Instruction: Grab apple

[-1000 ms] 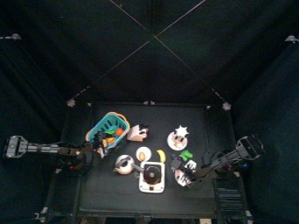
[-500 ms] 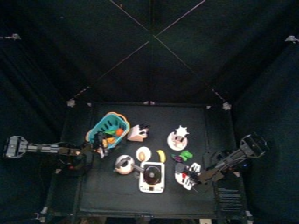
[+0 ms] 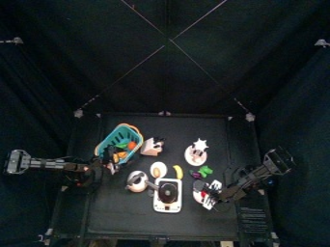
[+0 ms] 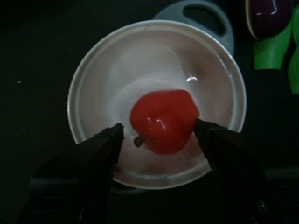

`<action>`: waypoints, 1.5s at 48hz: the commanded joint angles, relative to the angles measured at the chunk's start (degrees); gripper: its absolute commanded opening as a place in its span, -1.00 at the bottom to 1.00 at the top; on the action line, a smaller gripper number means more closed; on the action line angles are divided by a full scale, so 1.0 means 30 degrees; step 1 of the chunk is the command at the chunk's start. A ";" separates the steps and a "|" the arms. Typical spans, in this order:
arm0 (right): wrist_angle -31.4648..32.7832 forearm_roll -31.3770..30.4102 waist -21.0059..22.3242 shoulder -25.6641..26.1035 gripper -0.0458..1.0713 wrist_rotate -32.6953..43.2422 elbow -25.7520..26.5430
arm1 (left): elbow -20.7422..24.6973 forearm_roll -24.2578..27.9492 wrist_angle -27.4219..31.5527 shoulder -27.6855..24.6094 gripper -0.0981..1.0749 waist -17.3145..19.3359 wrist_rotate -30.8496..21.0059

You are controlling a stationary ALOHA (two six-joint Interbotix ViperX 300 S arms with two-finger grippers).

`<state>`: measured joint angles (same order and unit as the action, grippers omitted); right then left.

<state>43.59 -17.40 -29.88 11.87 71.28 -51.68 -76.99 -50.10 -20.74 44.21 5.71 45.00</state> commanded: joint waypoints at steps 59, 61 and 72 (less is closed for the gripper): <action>0.1260 -0.2637 0.0205 0.1143 0.33 0.0029 0.1318 | 0.0234 0.0059 -0.0059 -0.0059 0.93 0.0000 0.0000; 0.1523 -0.2695 0.0205 0.1289 0.33 0.0029 0.1377 | 0.0234 0.0059 -0.0059 -0.0059 0.93 0.0000 0.0000; 0.1963 -0.3369 0.0205 0.1787 0.33 0.0000 0.1494 | 0.0352 0.0088 -0.0059 -0.0059 0.93 0.0000 0.0000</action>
<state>49.22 -26.46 -29.36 15.56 71.28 -48.16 -77.08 -50.10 -20.74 44.21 5.71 45.00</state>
